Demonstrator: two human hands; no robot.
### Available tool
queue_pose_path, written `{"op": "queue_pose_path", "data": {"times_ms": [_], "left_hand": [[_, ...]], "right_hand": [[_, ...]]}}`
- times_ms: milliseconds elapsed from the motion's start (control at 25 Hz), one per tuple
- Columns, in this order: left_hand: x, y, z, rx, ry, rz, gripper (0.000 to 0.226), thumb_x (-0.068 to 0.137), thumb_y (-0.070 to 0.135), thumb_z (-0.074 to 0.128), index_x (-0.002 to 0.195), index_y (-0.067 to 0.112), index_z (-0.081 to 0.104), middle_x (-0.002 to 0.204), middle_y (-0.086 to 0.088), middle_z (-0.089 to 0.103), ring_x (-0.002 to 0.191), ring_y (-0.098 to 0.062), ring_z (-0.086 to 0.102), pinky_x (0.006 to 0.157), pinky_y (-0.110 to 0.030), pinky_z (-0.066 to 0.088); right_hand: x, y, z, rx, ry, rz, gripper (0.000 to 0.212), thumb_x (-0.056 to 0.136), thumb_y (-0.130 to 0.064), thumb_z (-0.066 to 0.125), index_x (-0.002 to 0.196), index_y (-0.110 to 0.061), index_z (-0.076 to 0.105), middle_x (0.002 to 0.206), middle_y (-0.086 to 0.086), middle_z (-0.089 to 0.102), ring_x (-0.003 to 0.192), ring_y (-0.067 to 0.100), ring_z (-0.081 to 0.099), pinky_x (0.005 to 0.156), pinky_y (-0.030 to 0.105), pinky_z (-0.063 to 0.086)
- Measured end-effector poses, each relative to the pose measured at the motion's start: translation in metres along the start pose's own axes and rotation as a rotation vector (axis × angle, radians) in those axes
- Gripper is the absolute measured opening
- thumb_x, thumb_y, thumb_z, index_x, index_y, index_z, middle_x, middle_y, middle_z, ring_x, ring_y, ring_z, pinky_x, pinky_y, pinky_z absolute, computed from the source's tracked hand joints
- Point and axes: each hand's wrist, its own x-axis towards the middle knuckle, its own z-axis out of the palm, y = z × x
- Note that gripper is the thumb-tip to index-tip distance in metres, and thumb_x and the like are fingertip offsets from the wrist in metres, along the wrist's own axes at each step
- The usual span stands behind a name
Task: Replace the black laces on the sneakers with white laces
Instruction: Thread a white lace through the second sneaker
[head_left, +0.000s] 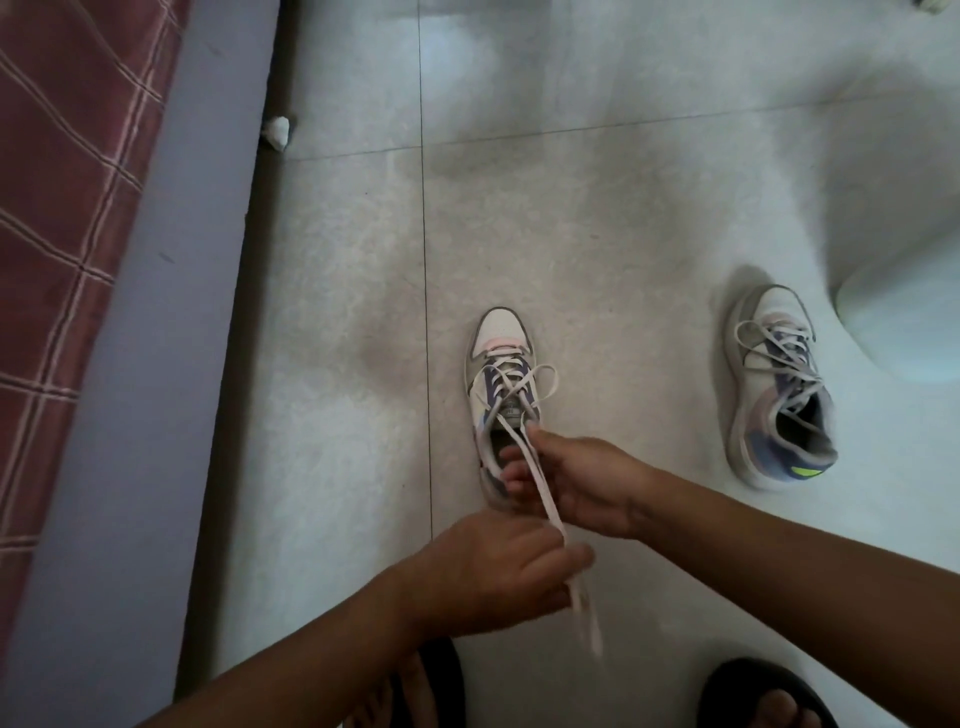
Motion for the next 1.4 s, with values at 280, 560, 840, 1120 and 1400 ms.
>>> {"op": "queue_pose_path", "data": {"times_ms": [280, 560, 840, 1120, 1400], "left_hand": [[0.027, -0.036, 0.042, -0.130, -0.141, -1.322, 0.057, 0.096, 0.029, 0.044, 0.141, 0.004, 0.020, 0.136, -0.014, 0.033, 0.120, -0.028, 0.042, 0.093, -0.037, 0.041], [0.053, -0.046, 0.069, -0.008, -0.106, -1.426, 0.071, 0.084, 0.065, 0.048, 0.125, 0.008, 0.037, 0.124, -0.010, 0.043, 0.111, -0.027, 0.048, 0.090, -0.037, 0.041], [0.048, -0.052, 0.058, -0.290, -0.100, -1.425, 0.076, 0.081, 0.048, 0.063, 0.134, 0.005, 0.030, 0.134, -0.015, 0.033, 0.123, -0.032, 0.038, 0.099, -0.039, 0.037], [0.042, -0.090, 0.019, -0.386, 0.106, -1.201, 0.016, 0.092, 0.020, 0.052, 0.096, 0.010, 0.064, 0.097, -0.007, 0.063, 0.077, -0.009, 0.051, 0.060, -0.017, 0.034], [0.063, -0.121, 0.002, -0.626, -0.256, -1.234, 0.012, 0.082, 0.016, 0.070, 0.077, 0.006, 0.070, 0.076, -0.010, 0.065, 0.070, -0.017, 0.061, 0.070, -0.031, 0.053]], "right_hand": [[-0.012, -0.006, 0.016, 0.140, -0.019, -0.060, 0.030, 0.101, -0.026, 0.038, 0.081, -0.011, 0.054, 0.055, 0.002, 0.052, 0.047, 0.013, 0.047, 0.055, 0.027, 0.051], [-0.077, 0.063, 0.033, -0.134, -0.028, -0.262, 0.034, 0.100, -0.023, 0.038, 0.074, -0.011, 0.055, 0.046, 0.009, 0.055, 0.039, 0.018, 0.050, 0.048, 0.026, 0.044], [-0.029, 0.034, -0.022, -1.250, 0.318, -0.444, 0.024, 0.097, -0.031, 0.045, 0.080, -0.021, 0.058, 0.085, 0.001, 0.064, 0.079, 0.016, 0.058, 0.071, 0.028, 0.040], [0.045, -0.048, -0.027, -1.128, 0.499, -0.612, 0.017, 0.091, -0.026, 0.059, 0.098, -0.012, 0.065, 0.100, 0.005, 0.066, 0.089, 0.017, 0.058, 0.073, 0.025, 0.039], [0.055, -0.062, -0.017, -1.235, 0.317, -0.453, 0.027, 0.084, -0.027, 0.069, 0.061, -0.017, 0.058, 0.059, -0.004, 0.052, 0.057, 0.008, 0.047, 0.050, 0.020, 0.032]]}}
